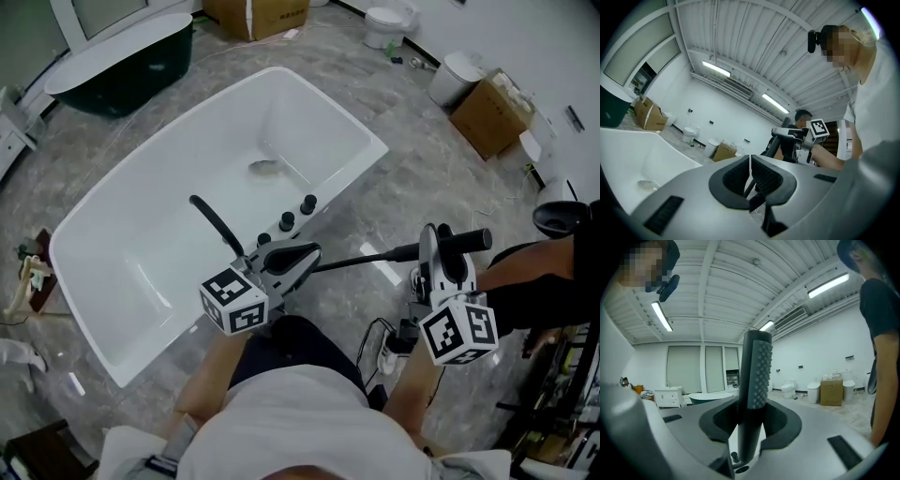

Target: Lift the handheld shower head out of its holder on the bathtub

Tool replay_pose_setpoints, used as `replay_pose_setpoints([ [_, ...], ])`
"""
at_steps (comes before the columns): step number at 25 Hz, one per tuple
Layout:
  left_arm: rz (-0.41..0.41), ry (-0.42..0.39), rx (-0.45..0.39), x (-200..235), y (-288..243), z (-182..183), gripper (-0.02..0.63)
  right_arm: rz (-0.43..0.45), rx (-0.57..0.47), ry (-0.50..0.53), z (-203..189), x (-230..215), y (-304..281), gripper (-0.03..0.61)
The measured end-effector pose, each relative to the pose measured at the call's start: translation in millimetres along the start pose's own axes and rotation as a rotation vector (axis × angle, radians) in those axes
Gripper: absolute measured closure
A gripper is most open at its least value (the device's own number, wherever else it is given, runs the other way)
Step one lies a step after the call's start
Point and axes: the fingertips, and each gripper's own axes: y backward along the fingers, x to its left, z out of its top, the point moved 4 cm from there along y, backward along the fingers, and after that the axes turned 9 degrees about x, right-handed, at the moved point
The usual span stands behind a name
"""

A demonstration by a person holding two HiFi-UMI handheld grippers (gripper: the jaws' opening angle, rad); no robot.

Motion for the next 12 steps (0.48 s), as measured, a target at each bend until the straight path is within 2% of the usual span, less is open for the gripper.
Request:
replay_pose_setpoints([
  [12,-0.156,-0.022,0.060,-23,-61,4,0.594,-0.344,-0.064,0.014,16,-91,66,0.451],
])
